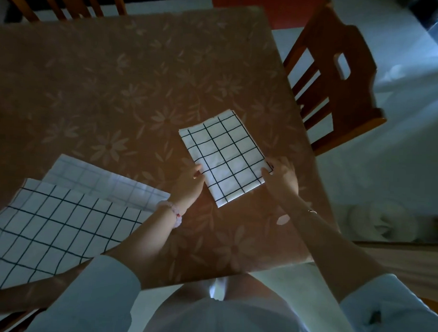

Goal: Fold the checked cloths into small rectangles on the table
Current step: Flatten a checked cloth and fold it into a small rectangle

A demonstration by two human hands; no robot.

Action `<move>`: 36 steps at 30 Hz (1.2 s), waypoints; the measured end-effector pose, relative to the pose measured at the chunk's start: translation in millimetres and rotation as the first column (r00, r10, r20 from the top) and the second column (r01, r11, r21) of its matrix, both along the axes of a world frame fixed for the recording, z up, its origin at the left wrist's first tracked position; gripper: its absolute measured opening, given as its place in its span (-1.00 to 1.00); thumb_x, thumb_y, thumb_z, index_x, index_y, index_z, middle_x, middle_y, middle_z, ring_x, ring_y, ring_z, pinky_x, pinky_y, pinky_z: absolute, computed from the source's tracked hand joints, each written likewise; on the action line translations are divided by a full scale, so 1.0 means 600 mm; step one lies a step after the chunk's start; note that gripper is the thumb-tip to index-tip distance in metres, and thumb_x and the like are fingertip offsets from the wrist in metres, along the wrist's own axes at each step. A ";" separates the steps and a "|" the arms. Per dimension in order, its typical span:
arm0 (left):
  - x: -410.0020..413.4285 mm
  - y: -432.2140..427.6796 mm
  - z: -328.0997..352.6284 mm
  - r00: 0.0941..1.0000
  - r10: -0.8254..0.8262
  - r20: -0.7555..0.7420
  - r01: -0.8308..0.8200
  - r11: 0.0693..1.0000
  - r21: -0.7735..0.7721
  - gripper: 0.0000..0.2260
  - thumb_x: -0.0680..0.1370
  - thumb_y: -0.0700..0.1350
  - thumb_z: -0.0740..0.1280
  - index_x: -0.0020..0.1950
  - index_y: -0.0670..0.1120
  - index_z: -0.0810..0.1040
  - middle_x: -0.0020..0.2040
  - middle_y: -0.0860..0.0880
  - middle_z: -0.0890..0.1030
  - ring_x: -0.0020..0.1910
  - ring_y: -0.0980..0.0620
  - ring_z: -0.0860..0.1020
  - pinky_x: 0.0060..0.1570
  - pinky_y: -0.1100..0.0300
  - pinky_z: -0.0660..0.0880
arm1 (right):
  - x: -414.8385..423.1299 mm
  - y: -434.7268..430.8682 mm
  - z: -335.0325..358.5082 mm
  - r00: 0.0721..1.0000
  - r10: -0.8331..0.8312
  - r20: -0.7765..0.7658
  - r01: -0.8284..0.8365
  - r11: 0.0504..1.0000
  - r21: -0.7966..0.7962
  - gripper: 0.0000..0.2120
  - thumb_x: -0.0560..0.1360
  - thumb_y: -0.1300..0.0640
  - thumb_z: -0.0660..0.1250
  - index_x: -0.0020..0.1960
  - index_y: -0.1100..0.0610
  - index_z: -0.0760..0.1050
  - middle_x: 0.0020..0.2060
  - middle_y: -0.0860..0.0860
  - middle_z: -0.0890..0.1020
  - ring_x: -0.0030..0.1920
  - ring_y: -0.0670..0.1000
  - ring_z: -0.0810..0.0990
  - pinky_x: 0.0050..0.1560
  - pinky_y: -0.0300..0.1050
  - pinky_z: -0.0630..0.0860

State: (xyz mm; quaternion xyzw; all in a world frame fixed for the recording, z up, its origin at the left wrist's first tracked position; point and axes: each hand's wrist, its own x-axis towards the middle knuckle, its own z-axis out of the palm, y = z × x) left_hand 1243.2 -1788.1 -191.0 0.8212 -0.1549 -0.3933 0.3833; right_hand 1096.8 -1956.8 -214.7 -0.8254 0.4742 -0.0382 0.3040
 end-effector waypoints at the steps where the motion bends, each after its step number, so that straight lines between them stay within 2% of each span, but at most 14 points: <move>1: -0.001 -0.002 0.000 1.000 0.005 0.004 -0.005 1.000 -0.004 -0.69 0.59 -0.13 0.13 0.33 0.01 0.42 0.22 0.01 0.47 0.14 0.09 0.48 0.28 -0.10 0.40 | -0.002 0.003 0.000 1.000 -0.015 0.007 0.015 1.000 0.012 -0.67 0.54 0.13 0.23 0.29 0.13 0.46 0.20 0.10 0.45 0.21 0.12 0.39 0.18 -0.02 0.39; 2: -0.001 -0.004 0.000 1.000 0.018 0.012 -0.018 1.000 -0.009 -0.76 0.58 -0.16 0.14 0.16 0.04 0.50 0.04 0.05 0.49 -0.03 0.15 0.48 0.24 -0.13 0.43 | -0.005 0.005 0.000 1.000 -0.028 0.011 0.028 0.999 0.022 -0.68 0.53 0.13 0.24 0.28 0.12 0.47 0.18 0.11 0.46 0.17 0.12 0.42 0.14 -0.03 0.42; 4: -0.003 -0.007 0.001 0.997 0.068 0.028 -0.068 0.998 -0.018 -0.79 0.55 -0.23 0.16 -0.14 0.08 0.44 -0.21 0.12 0.41 -0.24 0.19 0.41 0.17 -0.13 0.48 | -0.012 0.012 -0.001 0.999 -0.040 0.010 0.040 0.999 0.035 -0.69 0.52 0.13 0.27 0.26 0.11 0.48 0.13 0.10 0.49 0.09 0.11 0.48 0.06 -0.06 0.44; 6: -0.005 -0.006 -0.004 0.995 0.096 0.029 -0.096 0.995 -0.027 -0.83 0.53 -0.26 0.19 -0.01 -0.02 0.47 -0.20 0.10 0.44 -0.22 0.16 0.44 0.12 -0.09 0.50 | -0.021 0.019 -0.001 0.999 -0.044 0.001 0.044 0.998 0.054 -0.69 0.49 0.16 0.29 0.23 0.08 0.49 0.06 0.07 0.52 0.02 0.11 0.52 -0.02 -0.09 0.44; 8: -0.009 -0.001 -0.008 0.995 0.079 0.069 -0.078 0.997 -0.011 -0.72 0.51 -0.27 0.22 0.21 -0.09 0.44 -0.08 0.06 0.51 -0.11 0.09 0.51 0.09 -0.04 0.52 | -0.029 0.026 -0.002 0.998 -0.052 -0.020 0.053 0.996 0.074 -0.69 0.46 0.17 0.30 0.20 0.07 0.50 -0.04 0.05 0.55 -0.04 0.11 0.54 -0.09 -0.12 0.42; 10: -0.012 0.008 -0.014 0.990 0.038 0.135 -0.038 0.999 -0.008 -0.66 0.50 -0.28 0.25 0.25 -0.06 0.42 0.00 0.04 0.51 -0.03 0.05 0.51 0.02 0.07 0.51 | -0.038 0.036 -0.003 0.998 -0.064 -0.026 0.066 0.992 0.103 -0.69 0.44 0.17 0.31 0.18 0.05 0.49 -0.10 0.03 0.57 -0.08 0.08 0.53 -0.11 -0.13 0.39; 13: -0.012 0.017 -0.022 0.984 -0.010 0.180 0.017 0.999 -0.042 -0.65 0.48 -0.34 0.22 0.22 -0.07 0.46 -0.10 0.06 0.50 -0.17 0.10 0.48 -0.19 0.26 0.39 | -0.050 0.047 -0.003 0.998 -0.058 -0.019 0.060 0.989 0.133 -0.70 0.42 0.16 0.35 0.15 0.03 0.49 -0.14 -0.02 0.57 -0.11 0.03 0.52 -0.12 -0.14 0.38; 15: -0.009 0.023 -0.026 0.976 -0.081 0.202 0.089 0.996 -0.030 -0.66 0.50 -0.37 0.14 0.18 -0.09 0.51 -0.25 0.07 0.47 -0.34 0.10 0.41 -0.30 0.26 0.35 | -0.055 0.051 -0.001 0.998 -0.059 -0.012 0.060 0.987 0.146 -0.69 0.42 0.16 0.37 0.15 0.01 0.49 -0.14 -0.03 0.58 -0.11 0.02 0.53 -0.11 -0.15 0.38; 16: -0.006 0.028 -0.028 0.966 -0.132 0.224 0.140 0.990 -0.017 -0.64 0.52 -0.38 0.10 0.17 -0.09 0.54 -0.24 0.06 0.49 -0.36 0.09 0.41 -0.30 0.25 0.36 | -0.056 0.051 0.000 0.998 -0.064 -0.005 0.064 0.986 0.152 -0.68 0.41 0.16 0.37 0.15 0.00 0.49 -0.14 -0.04 0.59 -0.11 0.01 0.53 -0.12 -0.16 0.38; 20: 0.004 0.053 -0.037 0.841 -0.290 0.456 0.297 0.953 0.059 -0.59 0.52 -0.42 0.09 0.24 -0.09 0.51 0.11 -0.01 0.53 0.05 0.05 0.52 -0.04 0.33 0.38 | -0.058 0.050 0.000 0.998 -0.064 0.010 0.061 0.983 0.172 -0.67 0.41 0.16 0.38 0.16 0.00 0.50 -0.15 -0.05 0.59 -0.12 -0.02 0.52 -0.12 -0.17 0.38; 24: 0.011 0.057 -0.042 0.692 -0.439 0.573 0.407 0.893 0.193 -0.61 0.52 -0.36 0.17 0.28 -0.06 0.49 0.16 -0.02 0.52 -0.04 0.02 0.53 -0.22 0.34 0.39 | -0.058 0.045 -0.001 0.998 -0.055 -0.002 0.054 0.979 0.195 -0.68 0.41 0.13 0.38 0.15 0.00 0.49 -0.18 -0.08 0.58 -0.12 -0.02 0.54 -0.09 -0.14 0.44; 28: 0.013 0.060 -0.041 0.495 -0.480 0.725 0.481 0.846 0.232 -0.58 0.35 -0.45 0.33 0.14 -0.11 0.59 0.02 -0.04 0.58 -0.07 -0.06 0.57 -0.30 0.15 0.54 | -0.056 0.037 0.004 0.999 -0.025 -0.035 0.032 0.978 0.207 -0.71 0.43 0.09 0.38 0.15 0.00 0.50 -0.18 -0.09 0.57 -0.11 -0.01 0.54 -0.09 -0.16 0.42; 32: 0.017 0.060 -0.042 0.497 -0.396 0.772 0.451 0.878 0.160 -0.63 0.25 -0.48 0.45 -0.04 -0.14 0.65 -0.13 -0.06 0.62 -0.21 -0.07 0.61 -0.40 0.16 0.56 | -0.051 0.037 0.015 0.999 -0.013 -0.050 0.019 0.992 0.123 -0.82 0.45 0.13 0.32 0.05 0.01 0.53 -0.20 -0.08 0.56 -0.12 0.03 0.55 -0.11 -0.17 0.39; 36: 0.024 0.056 -0.033 0.553 -0.352 0.755 0.454 0.887 0.082 -0.74 0.28 -0.37 0.51 -0.12 -0.11 0.66 -0.13 -0.04 0.60 -0.17 -0.05 0.60 -0.35 0.19 0.54 | -0.042 0.037 0.018 0.988 0.056 0.146 -0.058 0.998 0.005 -0.78 0.41 0.23 0.36 0.04 0.08 0.57 -0.15 -0.07 0.55 -0.10 0.01 0.55 -0.11 -0.20 0.41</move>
